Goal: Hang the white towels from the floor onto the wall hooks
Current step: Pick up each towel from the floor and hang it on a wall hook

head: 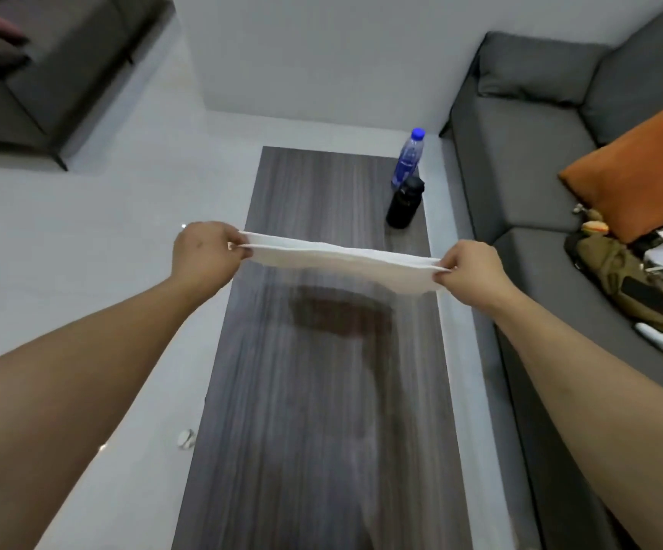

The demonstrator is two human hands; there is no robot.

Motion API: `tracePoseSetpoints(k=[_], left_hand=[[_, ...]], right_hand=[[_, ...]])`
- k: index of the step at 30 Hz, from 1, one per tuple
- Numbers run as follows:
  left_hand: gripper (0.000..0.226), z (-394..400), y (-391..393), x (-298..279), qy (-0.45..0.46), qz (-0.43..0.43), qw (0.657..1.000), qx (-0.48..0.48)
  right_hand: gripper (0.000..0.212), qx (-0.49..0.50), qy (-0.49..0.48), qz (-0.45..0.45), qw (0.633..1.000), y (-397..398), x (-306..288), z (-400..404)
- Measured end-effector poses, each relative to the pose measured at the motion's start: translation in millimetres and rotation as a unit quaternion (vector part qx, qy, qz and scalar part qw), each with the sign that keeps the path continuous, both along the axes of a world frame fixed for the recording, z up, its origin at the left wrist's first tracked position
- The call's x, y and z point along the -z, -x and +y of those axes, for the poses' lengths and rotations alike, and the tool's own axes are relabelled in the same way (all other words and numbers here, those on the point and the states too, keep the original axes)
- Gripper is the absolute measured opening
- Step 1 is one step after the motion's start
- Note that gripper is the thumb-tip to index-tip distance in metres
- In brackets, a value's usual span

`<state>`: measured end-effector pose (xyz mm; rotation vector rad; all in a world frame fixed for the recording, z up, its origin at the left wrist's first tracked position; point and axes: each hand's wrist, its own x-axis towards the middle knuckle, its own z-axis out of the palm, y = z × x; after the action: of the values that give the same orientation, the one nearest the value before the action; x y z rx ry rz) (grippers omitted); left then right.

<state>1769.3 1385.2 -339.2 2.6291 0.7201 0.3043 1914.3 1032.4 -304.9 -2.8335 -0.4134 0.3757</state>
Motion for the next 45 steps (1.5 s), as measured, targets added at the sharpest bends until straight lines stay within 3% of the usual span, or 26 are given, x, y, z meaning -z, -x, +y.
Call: tracePoseSetpoints(k=[3, 6, 15, 19, 24, 28, 33, 45], left_hand=[[0.011, -2.3, 12.2, 4.3, -0.017, -0.013, 1.0, 0.016], [0.013, -11.0, 35.6, 44.0, -0.046, -0.007, 0.998, 0.034], [0.014, -70.4, 173.4, 257.8, -0.023, 0.152, 0.984, 0.093], [0.018, -109.4, 243.2, 322.5, 0.012, 0.246, 0.96, 0.132], [0.017, -120.8, 262.5, 339.8, -0.005, 0.186, 0.973, 0.135], [0.026, -114.3, 260.4, 329.4, -0.022, 0.165, 0.974, 0.153], [0.027, -116.5, 273.1, 315.8, -0.048, 0.151, 0.974, 0.162], [0.014, -127.5, 301.9, 314.1, -0.014, 0.245, 0.939, 0.24]], right_hand=[[0.012, -0.001, 0.014, -0.026, 1.0, 8.0, 6.1, -0.9], [0.017, -0.052, 0.038, -0.038, 0.997, 31.4, 48.2, -8.8], [0.028, -0.081, 0.055, 0.047, 0.994, 158.3, 289.9, -70.8], [0.023, -0.088, 0.064, 0.098, 0.989, 223.8, 359.2, -100.2], [0.017, -0.085, 0.0, 0.018, 0.996, 245.0, 372.9, -112.2], [0.023, -0.076, -0.026, -0.018, 0.997, 245.1, 364.2, -109.5], [0.016, -0.069, -0.043, -0.077, 0.994, 260.1, 356.1, -117.9], [0.017, -0.08, 0.021, 0.013, 0.996, 299.5, 358.5, -138.5]])
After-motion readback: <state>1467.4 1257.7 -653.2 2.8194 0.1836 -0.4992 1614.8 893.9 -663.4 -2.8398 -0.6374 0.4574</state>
